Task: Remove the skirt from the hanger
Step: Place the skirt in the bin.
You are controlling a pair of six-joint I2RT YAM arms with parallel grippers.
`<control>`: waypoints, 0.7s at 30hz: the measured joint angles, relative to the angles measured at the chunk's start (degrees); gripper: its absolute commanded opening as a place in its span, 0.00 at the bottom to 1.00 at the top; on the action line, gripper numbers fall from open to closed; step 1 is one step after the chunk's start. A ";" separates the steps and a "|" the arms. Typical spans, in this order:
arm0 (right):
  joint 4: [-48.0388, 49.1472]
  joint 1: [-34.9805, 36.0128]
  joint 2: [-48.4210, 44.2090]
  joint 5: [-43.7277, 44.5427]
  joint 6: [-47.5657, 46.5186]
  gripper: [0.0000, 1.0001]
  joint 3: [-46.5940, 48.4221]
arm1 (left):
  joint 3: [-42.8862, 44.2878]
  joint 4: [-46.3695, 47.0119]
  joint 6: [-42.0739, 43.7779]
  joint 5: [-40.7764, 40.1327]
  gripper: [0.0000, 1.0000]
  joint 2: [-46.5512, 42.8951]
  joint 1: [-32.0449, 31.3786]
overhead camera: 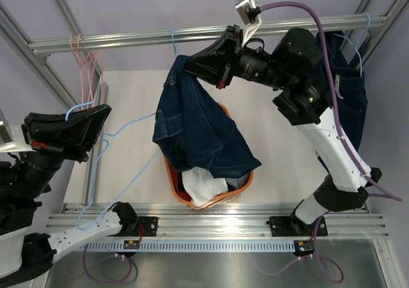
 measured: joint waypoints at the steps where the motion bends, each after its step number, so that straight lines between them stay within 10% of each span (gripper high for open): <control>1: 0.28 0.00 -0.28 0.39 -0.24 0.00 -1.11 | -0.04 -0.07 -0.02 0.00 0.00 0.00 0.02; 13: -5.27 0.37 -20.11 18.71 -4.68 0.00 -39.15 | 1.62 -2.19 -1.84 1.14 0.00 2.10 0.04; 21: -13.68 10.36 -8.87 31.82 -2.27 0.00 -55.15 | 8.15 -2.86 -4.76 -0.09 0.00 8.39 0.09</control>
